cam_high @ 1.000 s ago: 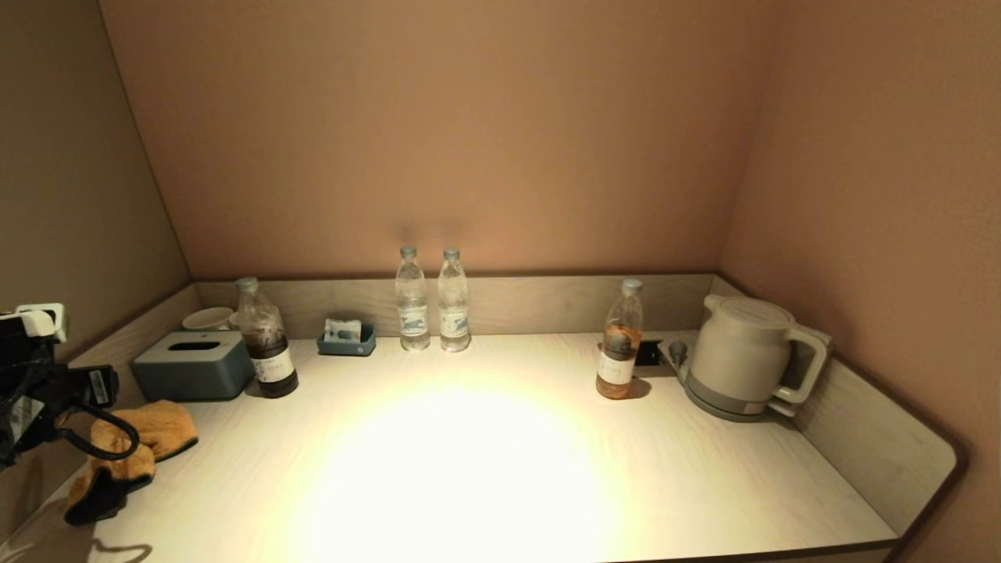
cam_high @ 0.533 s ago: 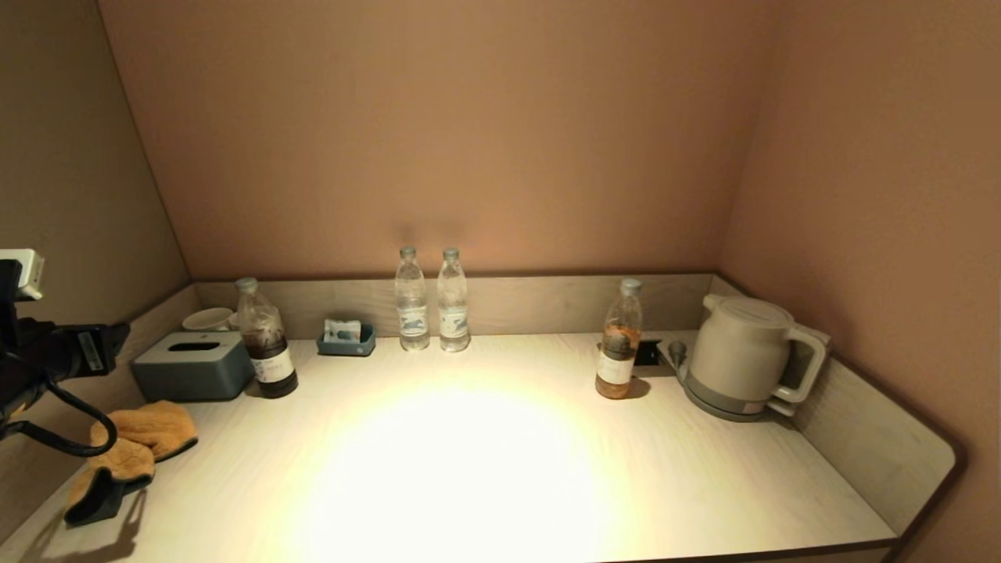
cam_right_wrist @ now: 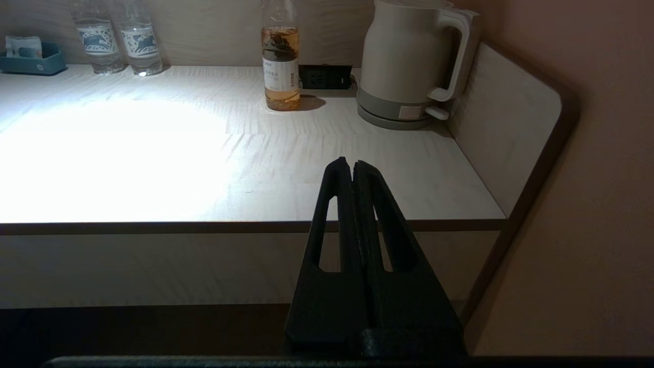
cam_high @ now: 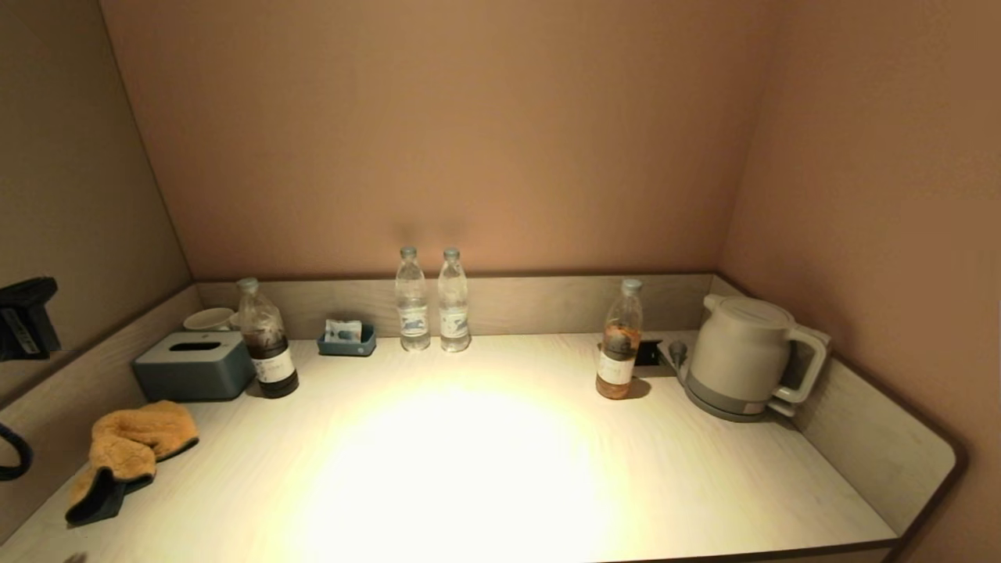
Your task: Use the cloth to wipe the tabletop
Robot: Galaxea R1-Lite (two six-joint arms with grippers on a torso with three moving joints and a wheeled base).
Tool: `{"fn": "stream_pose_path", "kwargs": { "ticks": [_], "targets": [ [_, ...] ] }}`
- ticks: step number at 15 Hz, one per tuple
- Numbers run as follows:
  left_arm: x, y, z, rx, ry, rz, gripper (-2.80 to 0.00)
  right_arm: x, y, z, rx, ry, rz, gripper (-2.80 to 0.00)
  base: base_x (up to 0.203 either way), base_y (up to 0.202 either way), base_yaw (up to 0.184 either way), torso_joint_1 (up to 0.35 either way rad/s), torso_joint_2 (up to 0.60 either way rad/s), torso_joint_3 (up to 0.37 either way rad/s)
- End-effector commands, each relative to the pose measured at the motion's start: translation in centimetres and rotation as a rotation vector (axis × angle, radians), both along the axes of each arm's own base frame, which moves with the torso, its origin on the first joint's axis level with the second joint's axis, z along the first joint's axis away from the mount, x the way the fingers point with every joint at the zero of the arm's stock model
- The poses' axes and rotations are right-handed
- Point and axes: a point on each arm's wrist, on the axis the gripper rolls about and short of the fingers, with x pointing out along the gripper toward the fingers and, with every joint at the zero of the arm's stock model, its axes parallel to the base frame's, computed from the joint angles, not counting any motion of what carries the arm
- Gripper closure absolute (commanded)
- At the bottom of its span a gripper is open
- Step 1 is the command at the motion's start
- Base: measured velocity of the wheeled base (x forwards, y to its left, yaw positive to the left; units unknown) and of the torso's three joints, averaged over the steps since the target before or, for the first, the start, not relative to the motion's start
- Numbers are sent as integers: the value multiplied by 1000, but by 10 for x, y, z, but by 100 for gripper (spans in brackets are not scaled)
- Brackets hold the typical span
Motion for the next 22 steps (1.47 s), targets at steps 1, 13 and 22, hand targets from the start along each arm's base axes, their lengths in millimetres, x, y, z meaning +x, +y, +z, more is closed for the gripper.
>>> {"fn": "stream_pose_path", "kwargs": {
  "ticks": [1,13,22],
  "targets": [
    [-31,-6,19,16,-99,-27,0,0,0,0,0,0,0,0,0,0,0,0,0,0],
    [-176,-31,31,-14,-178,-189,0,0,0,0,0,0,0,0,0,0,0,0,0,0],
    [-225,-38,18,-35,-207,-214,0,0,0,0,0,0,-1,0,0,0,0,0,0,0]
  ]
}}
